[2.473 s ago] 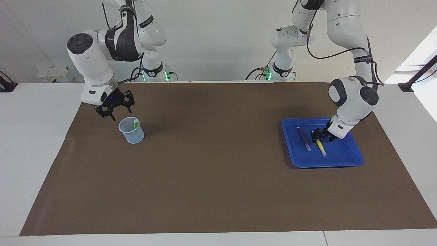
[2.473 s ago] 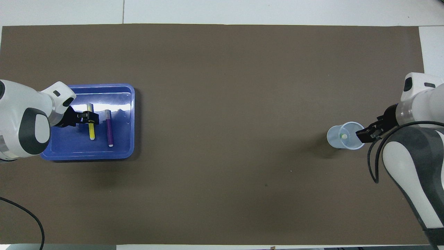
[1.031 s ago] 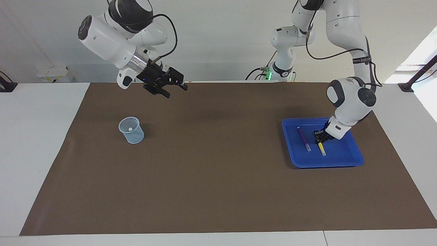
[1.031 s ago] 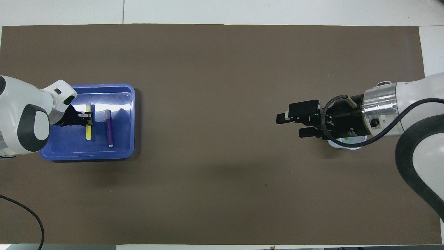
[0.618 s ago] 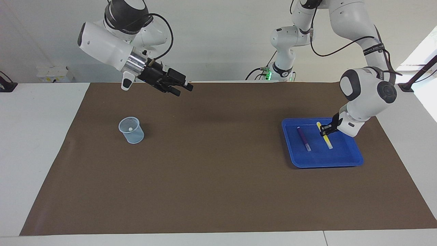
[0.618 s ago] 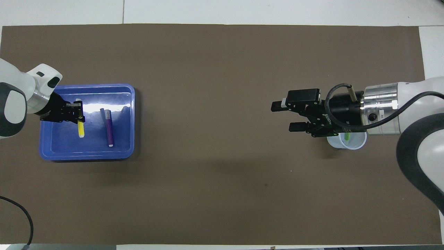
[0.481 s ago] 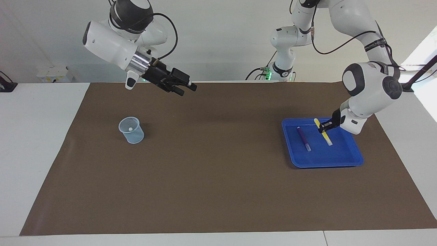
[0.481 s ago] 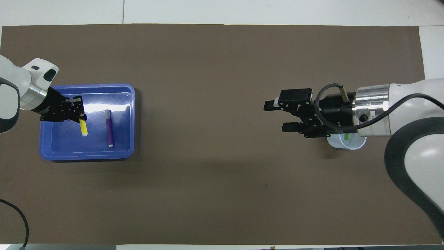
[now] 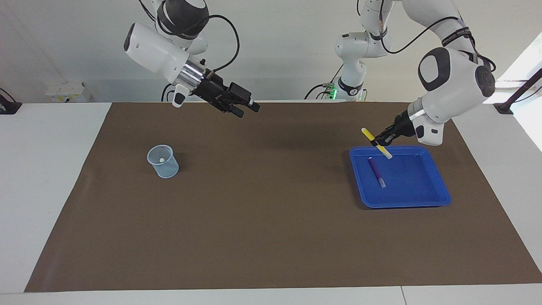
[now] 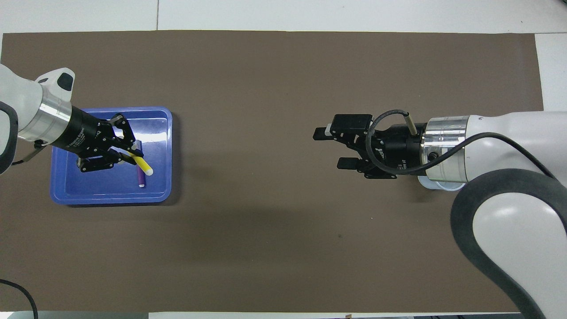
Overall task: Transfer and insert pens with both arms
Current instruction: 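Lift the yellow pen with the left gripper toward the right gripper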
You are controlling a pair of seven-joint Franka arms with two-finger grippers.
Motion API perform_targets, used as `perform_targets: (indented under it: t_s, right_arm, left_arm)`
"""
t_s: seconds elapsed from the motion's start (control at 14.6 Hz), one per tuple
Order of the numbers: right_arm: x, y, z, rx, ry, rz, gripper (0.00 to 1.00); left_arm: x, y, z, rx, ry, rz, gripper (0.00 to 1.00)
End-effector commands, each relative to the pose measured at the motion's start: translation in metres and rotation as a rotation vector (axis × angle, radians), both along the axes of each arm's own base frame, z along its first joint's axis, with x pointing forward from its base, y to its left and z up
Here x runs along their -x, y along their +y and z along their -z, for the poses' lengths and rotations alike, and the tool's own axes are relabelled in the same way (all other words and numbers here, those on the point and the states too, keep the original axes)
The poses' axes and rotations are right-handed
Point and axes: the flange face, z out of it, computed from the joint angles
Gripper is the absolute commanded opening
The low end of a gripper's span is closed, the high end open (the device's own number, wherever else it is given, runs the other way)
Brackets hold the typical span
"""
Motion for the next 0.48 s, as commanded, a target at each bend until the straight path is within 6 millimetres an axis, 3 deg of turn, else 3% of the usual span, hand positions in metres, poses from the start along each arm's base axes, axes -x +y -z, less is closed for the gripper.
perform_targets:
  t_s: [0.0, 0.07, 0.41]
  right_arm:
    - [0.01, 0.012, 0.0, -0.02, 0.002, 0.032, 1.0]
    - [0.011, 0.016, 0.0, -0.023, 0.01, 0.056, 1.0]
    - [0.011, 0.024, -0.004, -0.066, 0.022, 0.108, 1.0]
  left_arm:
    - [0.014, -0.015, -0.009, 0.066, 0.091, -0.156, 0.0]
    - [0.018, -0.019, -0.012, 0.08, 0.123, -0.219, 0.0]
    - [0.053, -0.103, -0.022, 0.089, 0.247, -0.399, 0.0]
